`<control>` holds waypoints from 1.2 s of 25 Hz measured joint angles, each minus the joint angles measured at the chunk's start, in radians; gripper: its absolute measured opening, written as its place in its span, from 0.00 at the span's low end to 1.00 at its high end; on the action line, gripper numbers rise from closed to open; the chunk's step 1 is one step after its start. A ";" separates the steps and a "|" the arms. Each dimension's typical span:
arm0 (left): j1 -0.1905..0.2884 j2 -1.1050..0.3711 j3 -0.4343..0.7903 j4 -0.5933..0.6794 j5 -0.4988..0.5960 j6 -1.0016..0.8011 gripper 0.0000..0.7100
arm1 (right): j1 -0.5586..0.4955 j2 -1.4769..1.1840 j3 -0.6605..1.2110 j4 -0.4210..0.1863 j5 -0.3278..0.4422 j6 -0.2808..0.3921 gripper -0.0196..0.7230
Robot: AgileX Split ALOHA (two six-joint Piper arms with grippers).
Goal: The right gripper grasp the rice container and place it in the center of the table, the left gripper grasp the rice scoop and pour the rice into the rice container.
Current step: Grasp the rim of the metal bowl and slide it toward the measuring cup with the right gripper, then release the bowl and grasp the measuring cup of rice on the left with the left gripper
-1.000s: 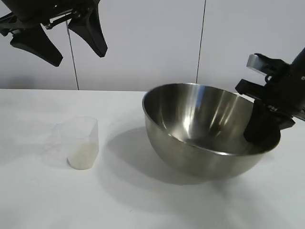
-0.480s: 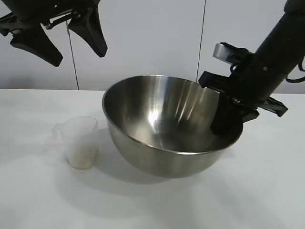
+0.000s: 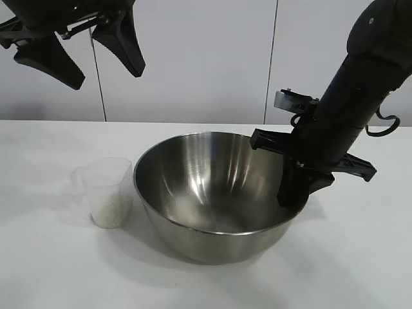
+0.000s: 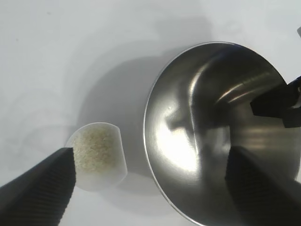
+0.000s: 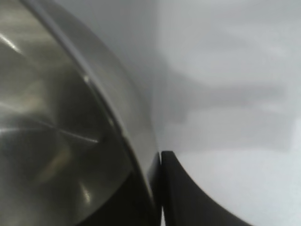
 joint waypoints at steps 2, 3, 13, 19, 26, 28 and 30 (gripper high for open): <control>0.000 0.000 0.000 0.000 0.000 0.000 0.88 | 0.000 -0.001 -0.002 0.007 0.002 0.003 0.14; 0.000 0.000 0.000 0.000 0.000 0.000 0.88 | 0.000 -0.001 -0.003 0.007 0.006 0.003 0.24; 0.000 0.000 0.000 0.000 0.000 0.000 0.88 | -0.010 -0.038 -0.078 -0.052 0.106 0.019 0.62; 0.000 0.000 0.000 0.000 0.000 0.000 0.88 | -0.061 -0.122 -0.267 -0.112 0.327 0.027 0.63; 0.000 0.000 0.000 0.000 0.000 0.000 0.88 | -0.082 -0.153 -0.424 -0.147 0.442 0.058 0.63; 0.000 0.000 0.000 0.000 0.000 0.000 0.88 | -0.082 -0.153 -0.425 -0.138 0.445 0.058 0.63; 0.000 0.000 0.000 0.000 0.000 0.000 0.88 | -0.082 -0.152 -0.425 -0.134 0.445 0.058 0.63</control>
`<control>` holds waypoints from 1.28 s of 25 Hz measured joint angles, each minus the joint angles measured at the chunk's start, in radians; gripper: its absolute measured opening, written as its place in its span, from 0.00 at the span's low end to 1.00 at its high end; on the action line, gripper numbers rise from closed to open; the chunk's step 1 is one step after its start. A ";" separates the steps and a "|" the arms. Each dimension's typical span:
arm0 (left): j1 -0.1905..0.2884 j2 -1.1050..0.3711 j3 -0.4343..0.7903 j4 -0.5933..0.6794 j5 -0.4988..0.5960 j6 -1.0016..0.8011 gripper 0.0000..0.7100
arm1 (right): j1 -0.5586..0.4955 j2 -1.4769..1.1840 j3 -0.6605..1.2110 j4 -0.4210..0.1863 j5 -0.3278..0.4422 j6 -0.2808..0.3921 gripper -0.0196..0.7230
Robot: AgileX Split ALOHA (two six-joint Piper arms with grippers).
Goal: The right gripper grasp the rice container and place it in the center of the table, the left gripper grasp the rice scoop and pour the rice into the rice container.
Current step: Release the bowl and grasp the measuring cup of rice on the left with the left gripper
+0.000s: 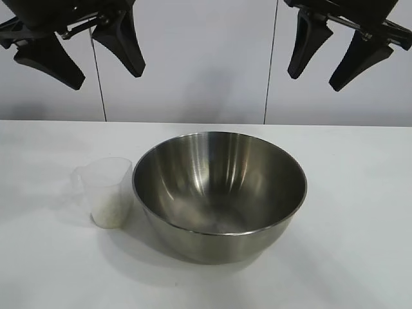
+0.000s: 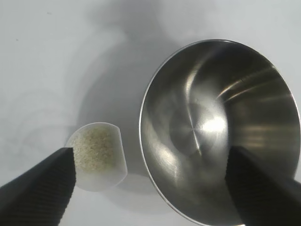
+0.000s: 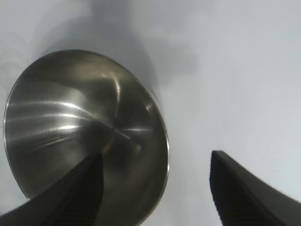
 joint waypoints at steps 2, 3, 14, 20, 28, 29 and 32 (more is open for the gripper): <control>0.000 0.000 0.000 0.000 0.000 0.000 0.88 | 0.000 0.000 0.000 0.000 0.000 0.000 0.63; 0.000 0.000 0.000 0.000 0.000 0.000 0.88 | 0.000 0.001 0.000 0.000 0.000 0.000 0.63; 0.000 0.000 0.000 0.000 -0.037 0.000 0.88 | 0.000 0.002 0.000 0.000 0.000 0.000 0.63; 0.000 0.000 0.000 -0.016 -0.109 -0.001 0.88 | 0.000 0.002 0.000 0.000 -0.002 0.000 0.63; 0.032 -0.100 0.092 0.088 -0.298 -0.007 0.83 | 0.000 0.002 0.000 0.000 -0.005 0.000 0.63; 0.040 -0.134 0.145 0.101 -0.334 -0.007 0.82 | 0.000 0.002 0.000 0.000 -0.006 0.000 0.63; 0.048 -0.277 0.353 0.114 -0.517 -0.007 0.81 | 0.000 0.002 0.000 0.000 -0.008 0.000 0.63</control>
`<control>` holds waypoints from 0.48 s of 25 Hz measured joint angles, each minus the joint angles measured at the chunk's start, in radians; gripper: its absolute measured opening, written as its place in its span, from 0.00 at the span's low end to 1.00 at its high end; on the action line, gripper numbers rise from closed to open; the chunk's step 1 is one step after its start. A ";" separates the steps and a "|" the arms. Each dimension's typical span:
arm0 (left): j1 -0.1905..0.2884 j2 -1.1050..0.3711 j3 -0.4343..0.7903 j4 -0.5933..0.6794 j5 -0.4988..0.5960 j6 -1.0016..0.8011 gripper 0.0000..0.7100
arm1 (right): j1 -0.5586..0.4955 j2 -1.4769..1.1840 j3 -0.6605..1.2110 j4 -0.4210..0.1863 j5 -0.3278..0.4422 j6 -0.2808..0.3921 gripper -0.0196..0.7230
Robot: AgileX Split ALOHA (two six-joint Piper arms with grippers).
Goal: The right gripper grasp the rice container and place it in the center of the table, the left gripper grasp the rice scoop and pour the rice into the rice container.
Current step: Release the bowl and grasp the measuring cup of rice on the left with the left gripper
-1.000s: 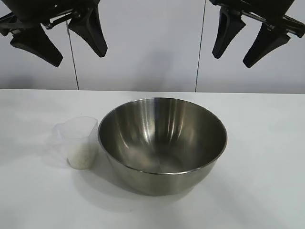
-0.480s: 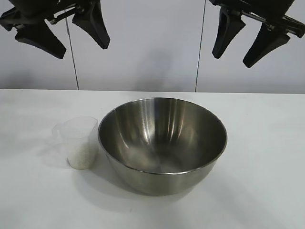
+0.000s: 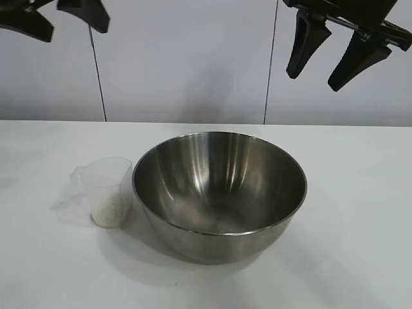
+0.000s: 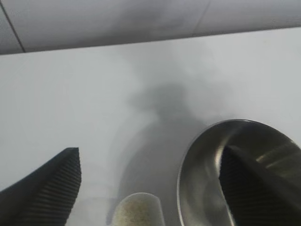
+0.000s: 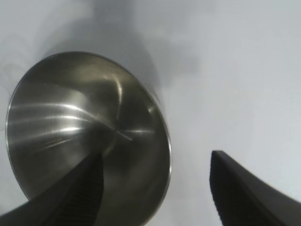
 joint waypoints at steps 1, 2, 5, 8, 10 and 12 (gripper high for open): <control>-0.005 -0.040 0.086 0.000 -0.068 0.000 0.80 | 0.000 0.000 0.000 0.000 -0.001 0.000 0.63; -0.013 -0.088 0.176 0.000 -0.163 0.000 0.80 | 0.000 0.000 0.000 0.000 -0.001 0.000 0.63; -0.063 -0.196 0.426 0.000 -0.494 0.000 0.80 | 0.000 0.000 0.000 0.000 -0.008 0.000 0.63; -0.101 -0.222 0.634 0.008 -0.822 0.001 0.80 | 0.000 0.000 0.000 0.000 -0.008 0.000 0.63; -0.104 -0.198 0.739 0.040 -0.987 0.003 0.80 | 0.000 0.000 0.000 0.000 -0.009 0.000 0.63; -0.106 -0.160 0.801 0.077 -1.098 0.004 0.80 | 0.000 0.000 0.000 0.000 -0.008 0.000 0.63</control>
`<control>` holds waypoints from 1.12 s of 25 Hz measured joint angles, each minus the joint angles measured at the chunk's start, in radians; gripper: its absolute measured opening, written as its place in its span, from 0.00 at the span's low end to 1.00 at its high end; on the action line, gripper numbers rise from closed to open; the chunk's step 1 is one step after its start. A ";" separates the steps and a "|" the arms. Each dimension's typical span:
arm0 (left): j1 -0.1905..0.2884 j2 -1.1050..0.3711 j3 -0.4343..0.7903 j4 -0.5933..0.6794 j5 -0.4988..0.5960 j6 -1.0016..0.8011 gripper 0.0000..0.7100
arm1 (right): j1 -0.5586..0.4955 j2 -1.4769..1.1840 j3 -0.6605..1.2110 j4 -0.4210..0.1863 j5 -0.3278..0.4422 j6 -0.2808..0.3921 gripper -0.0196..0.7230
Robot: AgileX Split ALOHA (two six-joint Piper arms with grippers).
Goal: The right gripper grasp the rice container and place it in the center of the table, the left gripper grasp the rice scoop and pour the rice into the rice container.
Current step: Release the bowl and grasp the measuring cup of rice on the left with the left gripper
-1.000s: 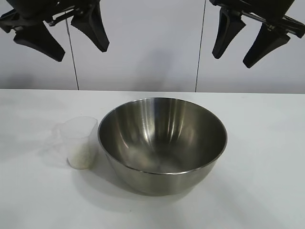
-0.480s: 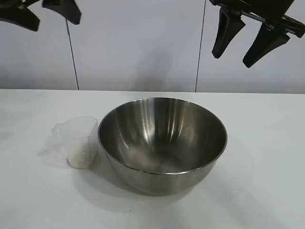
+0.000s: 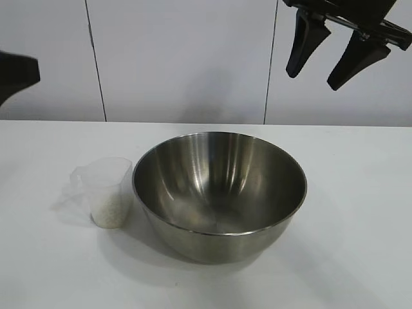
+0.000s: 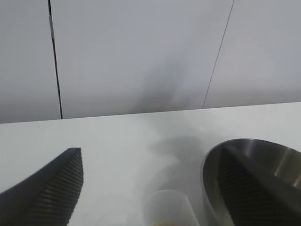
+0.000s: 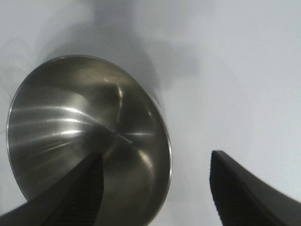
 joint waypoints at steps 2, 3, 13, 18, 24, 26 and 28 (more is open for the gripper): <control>0.000 0.052 0.034 0.017 -0.091 0.001 0.79 | 0.000 0.000 0.000 0.000 0.000 0.000 0.63; 0.000 0.087 0.044 0.018 -0.123 0.001 0.78 | 0.000 0.000 0.000 0.000 0.000 0.000 0.63; 0.000 0.599 0.044 0.014 -0.311 0.003 0.73 | 0.000 0.000 0.000 0.000 -0.002 0.000 0.63; 0.000 0.710 0.004 0.006 -0.311 0.110 0.73 | 0.000 0.000 0.000 0.000 -0.017 0.000 0.63; 0.065 0.717 -0.043 0.023 -0.329 0.169 0.72 | 0.000 0.000 0.000 0.000 -0.019 -0.002 0.63; 0.118 0.719 -0.048 0.079 -0.329 0.155 0.72 | 0.000 0.000 0.000 0.000 -0.019 -0.002 0.63; 0.180 0.719 -0.053 0.161 -0.329 0.140 0.72 | 0.000 0.001 0.000 0.000 -0.020 -0.003 0.63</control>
